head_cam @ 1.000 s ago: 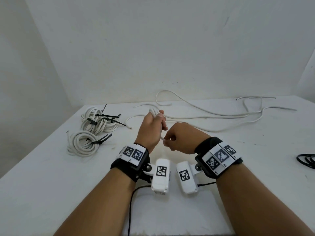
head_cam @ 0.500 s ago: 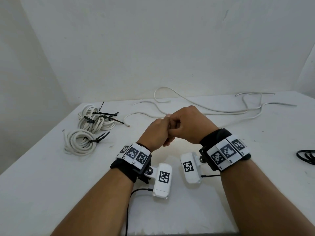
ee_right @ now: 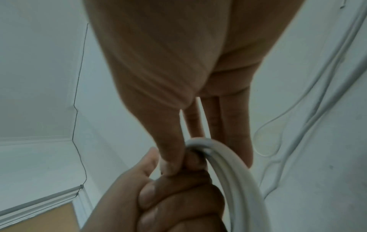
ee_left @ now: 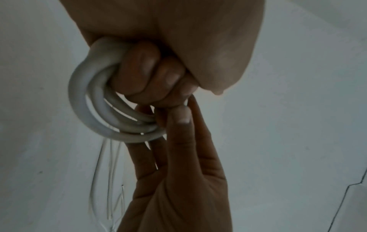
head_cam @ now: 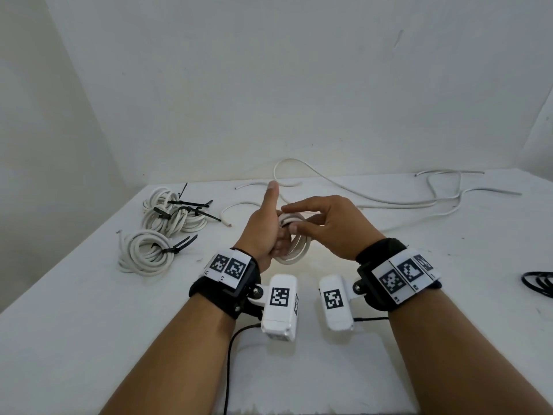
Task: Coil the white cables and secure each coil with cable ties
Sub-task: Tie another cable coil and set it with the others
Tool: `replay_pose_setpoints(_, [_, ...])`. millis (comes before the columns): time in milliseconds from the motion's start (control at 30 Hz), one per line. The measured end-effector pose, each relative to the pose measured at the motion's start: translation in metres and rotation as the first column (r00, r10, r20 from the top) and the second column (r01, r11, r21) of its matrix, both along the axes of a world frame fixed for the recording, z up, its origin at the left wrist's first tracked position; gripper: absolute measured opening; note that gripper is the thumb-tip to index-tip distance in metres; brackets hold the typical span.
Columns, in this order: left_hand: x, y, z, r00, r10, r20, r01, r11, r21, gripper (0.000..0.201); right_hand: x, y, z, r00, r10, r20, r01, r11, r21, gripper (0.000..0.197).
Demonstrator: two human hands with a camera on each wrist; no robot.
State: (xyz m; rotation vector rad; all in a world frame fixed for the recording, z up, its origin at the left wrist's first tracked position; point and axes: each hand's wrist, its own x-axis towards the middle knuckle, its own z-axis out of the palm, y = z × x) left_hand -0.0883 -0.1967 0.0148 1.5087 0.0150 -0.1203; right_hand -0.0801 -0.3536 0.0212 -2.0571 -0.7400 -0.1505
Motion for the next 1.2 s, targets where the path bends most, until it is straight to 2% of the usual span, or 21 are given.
replay_pose_setpoints(67, [0.002,0.003,0.002,0.999,0.037,-0.014,-0.036,0.999,0.010,0.075,0.000,0.003,-0.001,0.999,-0.047,-0.010,0.047,0.999,0.015,0.026])
replay_pose_setpoints(167, [0.004,0.011,0.005,0.994,0.096,-0.056,-0.096,0.995,0.006,0.068,-0.001,0.004,-0.001,0.998,-0.042,-0.041,0.045,0.996,0.078,0.022])
replay_pose_setpoints(333, [0.000,0.007,0.002,0.991,0.094,-0.094,-0.087,0.994,0.072,0.064,0.000,0.012,-0.009,1.000,0.013,-0.023,-0.013,1.000,-0.006,0.029])
replay_pose_setpoints(433, [-0.002,0.000,0.001,0.991,0.079,-0.112,-0.070,0.994,0.085,0.070,0.002,0.016,-0.015,0.999,0.017,0.038,-0.018,1.000,0.008,0.027])
replay_pose_setpoints(667, [0.004,-0.001,-0.005,0.996,-0.054,-0.067,0.050,0.997,-0.051,0.089,0.004,0.013,-0.014,0.998,-0.029,0.062,0.023,0.994,0.103,0.015])
replay_pose_setpoints(800, [0.006,-0.004,-0.006,0.999,-0.020,-0.025,0.018,0.997,-0.074,0.074,0.006,0.010,-0.013,0.997,-0.051,0.052,0.043,0.990,0.133,0.013])
replay_pose_setpoints(967, [0.008,0.000,-0.002,0.991,-0.071,-0.116,0.035,0.958,-0.285,0.082,0.011,0.006,-0.014,0.996,-0.086,0.001,0.084,0.977,0.196,0.006])
replay_pose_setpoints(1000, [0.009,0.000,-0.003,0.992,-0.050,-0.112,0.018,0.964,-0.265,0.077,0.013,0.005,-0.014,0.994,-0.107,-0.005,0.105,0.972,0.212,0.005])
replay_pose_setpoints(1100, [0.007,-0.009,-0.010,0.998,0.047,-0.040,-0.053,0.986,-0.159,0.048,0.018,0.004,-0.015,0.982,-0.188,0.005,0.180,0.947,0.266,0.006])
replay_pose_setpoints(1200, [0.011,-0.021,-0.010,0.995,0.092,-0.023,-0.095,0.947,-0.307,0.031,0.022,0.004,-0.016,0.958,-0.287,0.006,0.268,0.901,0.341,0.010])
